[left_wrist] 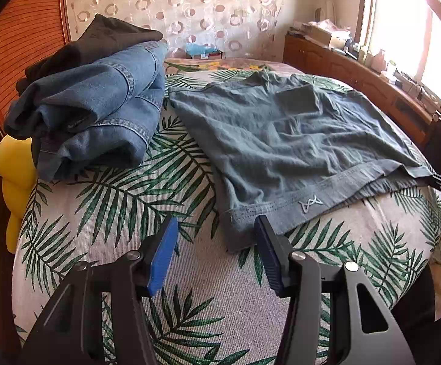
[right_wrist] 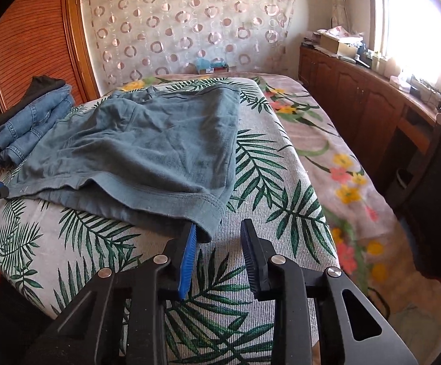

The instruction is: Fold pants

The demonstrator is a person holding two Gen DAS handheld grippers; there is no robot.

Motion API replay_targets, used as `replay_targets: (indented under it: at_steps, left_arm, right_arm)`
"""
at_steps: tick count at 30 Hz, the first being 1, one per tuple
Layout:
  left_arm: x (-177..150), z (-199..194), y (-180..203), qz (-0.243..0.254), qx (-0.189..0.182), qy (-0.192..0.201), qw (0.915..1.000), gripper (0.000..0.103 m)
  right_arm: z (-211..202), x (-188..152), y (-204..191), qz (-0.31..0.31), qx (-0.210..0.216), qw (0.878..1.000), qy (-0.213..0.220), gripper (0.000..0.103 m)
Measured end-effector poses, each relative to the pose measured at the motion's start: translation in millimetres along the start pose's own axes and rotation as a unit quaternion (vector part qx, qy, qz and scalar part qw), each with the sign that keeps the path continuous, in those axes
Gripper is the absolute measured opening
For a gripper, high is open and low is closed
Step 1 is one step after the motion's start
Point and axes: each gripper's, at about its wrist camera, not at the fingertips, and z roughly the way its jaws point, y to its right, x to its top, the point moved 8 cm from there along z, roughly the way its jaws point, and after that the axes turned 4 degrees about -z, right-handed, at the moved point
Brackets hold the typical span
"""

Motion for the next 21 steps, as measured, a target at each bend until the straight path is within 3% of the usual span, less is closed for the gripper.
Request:
replay_targets:
  at_steps: [8,15,20,21]
  left_arm:
    - [-16,-3,-1,0.012,-0.004,-0.015,0.9998,0.054]
    - [-11,1,-1,0.022,0.009,-0.017,0.9996,0.053]
    - [-5,3,2,0.018,-0.006,-0.009,0.9998,0.037]
    - [-5,3,5,0.017,-0.018,-0.008,0.9997,0.033]
  right_arm:
    - [14,9,-1,0.001,0.003,1.0,0.002,0.03]
    - [17,12,-2,0.001,0.003,1.0,0.001,0.03]
    - [19,12,-2,0.0,0.01,1.0,-0.002,0.028]
    - [20,13,-3,-0.001,0.015,1.0,-0.005,0.021]
